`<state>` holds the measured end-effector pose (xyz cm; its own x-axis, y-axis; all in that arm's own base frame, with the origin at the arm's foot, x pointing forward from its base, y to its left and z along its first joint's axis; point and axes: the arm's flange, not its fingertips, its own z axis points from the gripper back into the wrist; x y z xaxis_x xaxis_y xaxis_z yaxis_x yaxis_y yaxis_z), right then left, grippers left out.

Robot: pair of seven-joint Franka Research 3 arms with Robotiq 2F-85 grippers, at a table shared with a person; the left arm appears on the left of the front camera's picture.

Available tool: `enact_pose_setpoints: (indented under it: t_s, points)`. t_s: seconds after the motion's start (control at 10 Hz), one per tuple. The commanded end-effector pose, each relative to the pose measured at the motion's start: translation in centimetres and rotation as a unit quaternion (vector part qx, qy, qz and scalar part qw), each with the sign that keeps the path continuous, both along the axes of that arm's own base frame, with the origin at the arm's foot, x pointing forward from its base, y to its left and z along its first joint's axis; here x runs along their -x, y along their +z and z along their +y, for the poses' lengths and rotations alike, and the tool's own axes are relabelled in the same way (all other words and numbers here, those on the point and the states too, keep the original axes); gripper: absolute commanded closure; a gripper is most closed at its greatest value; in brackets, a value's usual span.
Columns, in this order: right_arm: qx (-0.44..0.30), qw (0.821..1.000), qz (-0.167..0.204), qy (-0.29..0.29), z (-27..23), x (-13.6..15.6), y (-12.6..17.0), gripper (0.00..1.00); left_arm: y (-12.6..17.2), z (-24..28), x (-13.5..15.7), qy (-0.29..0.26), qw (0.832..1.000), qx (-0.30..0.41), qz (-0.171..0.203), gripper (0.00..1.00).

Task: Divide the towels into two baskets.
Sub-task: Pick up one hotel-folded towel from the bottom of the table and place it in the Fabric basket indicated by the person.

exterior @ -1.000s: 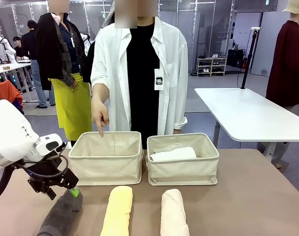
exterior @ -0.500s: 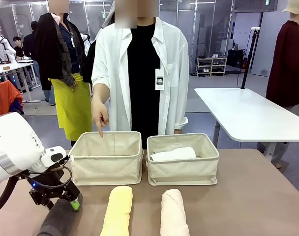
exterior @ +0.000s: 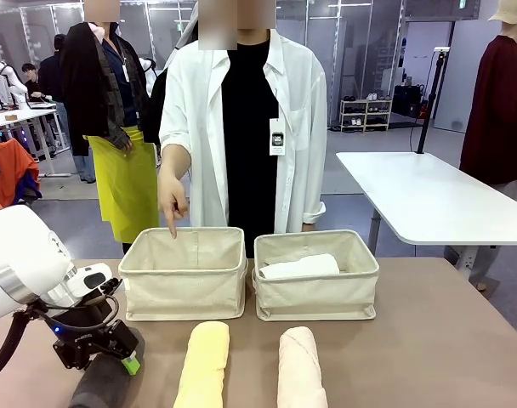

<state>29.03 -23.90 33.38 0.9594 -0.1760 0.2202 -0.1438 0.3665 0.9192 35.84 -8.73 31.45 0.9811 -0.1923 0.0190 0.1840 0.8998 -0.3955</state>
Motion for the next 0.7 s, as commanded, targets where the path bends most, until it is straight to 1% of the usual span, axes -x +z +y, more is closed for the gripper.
enact_pose_setpoints:
  t_s: [0.0,0.1,0.2,0.3,0.4,0.5,0.6]
  points:
    - [0.001,1.0,-0.005,-0.002,0.16,0.23,0.29,0.0,-2.0,1.66,6.84,-0.011,1.0,0.003,-0.014,0.12]
    - [0.001,1.0,-0.005,-0.002,0.16,0.23,0.29,0.0,-1.81,1.84,6.66,-0.005,1.0,0.002,-0.025,0.2]
    - [0.001,1.0,-0.005,-0.002,0.16,0.23,0.29,0.0,-1.68,1.87,6.57,-0.001,1.0,0.004,-0.025,0.32]
    - [0.001,1.0,-0.005,-0.002,0.16,0.23,0.29,0.0,-1.62,1.88,6.53,-0.001,1.0,0.009,-0.024,0.39]
    - [0.001,1.0,-0.005,-0.002,0.16,0.23,0.29,0.0,-1.53,1.89,6.51,-0.002,1.0,0.007,-0.025,0.51]
    - [0.001,1.0,-0.005,-0.002,0.16,0.23,0.29,0.0,-1.47,1.87,6.39,-0.001,1.0,0.008,-0.025,0.59]
    - [0.001,1.0,-0.005,-0.002,0.16,0.23,0.29,0.0,-1.3,1.79,6.28,0.001,1.0,0.011,-0.022,0.71]
